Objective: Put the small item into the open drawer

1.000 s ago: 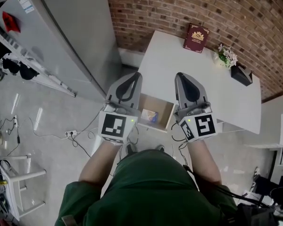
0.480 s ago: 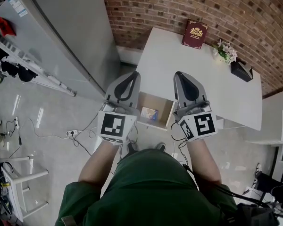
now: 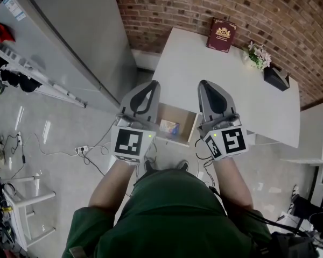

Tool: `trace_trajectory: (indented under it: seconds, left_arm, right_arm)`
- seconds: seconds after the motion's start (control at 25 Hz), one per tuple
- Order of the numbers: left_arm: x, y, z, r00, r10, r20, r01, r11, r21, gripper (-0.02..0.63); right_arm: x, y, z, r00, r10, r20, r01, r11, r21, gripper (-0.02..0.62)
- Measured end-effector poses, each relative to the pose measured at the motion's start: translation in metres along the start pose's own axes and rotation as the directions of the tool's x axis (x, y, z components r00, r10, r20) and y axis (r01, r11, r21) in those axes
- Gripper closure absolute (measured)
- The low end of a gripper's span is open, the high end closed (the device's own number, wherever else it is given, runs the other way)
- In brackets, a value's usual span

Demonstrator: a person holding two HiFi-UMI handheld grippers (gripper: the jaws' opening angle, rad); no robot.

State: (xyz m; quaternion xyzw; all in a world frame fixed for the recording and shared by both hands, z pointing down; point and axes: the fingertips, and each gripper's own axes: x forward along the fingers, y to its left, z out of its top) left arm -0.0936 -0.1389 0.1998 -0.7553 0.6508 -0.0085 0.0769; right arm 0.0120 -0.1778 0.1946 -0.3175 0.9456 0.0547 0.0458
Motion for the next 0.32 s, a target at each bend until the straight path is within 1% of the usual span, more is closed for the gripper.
trace_trajectory:
  seconds: [0.32]
  left_arm:
    - [0.010,-0.021,-0.003,1.000,0.006,-0.013,-0.006,1.000,0.009,0.595]
  right_arm:
    - [-0.011,-0.016,-0.004,1.000,0.022,0.003,-0.022,1.000,0.007,0.592]
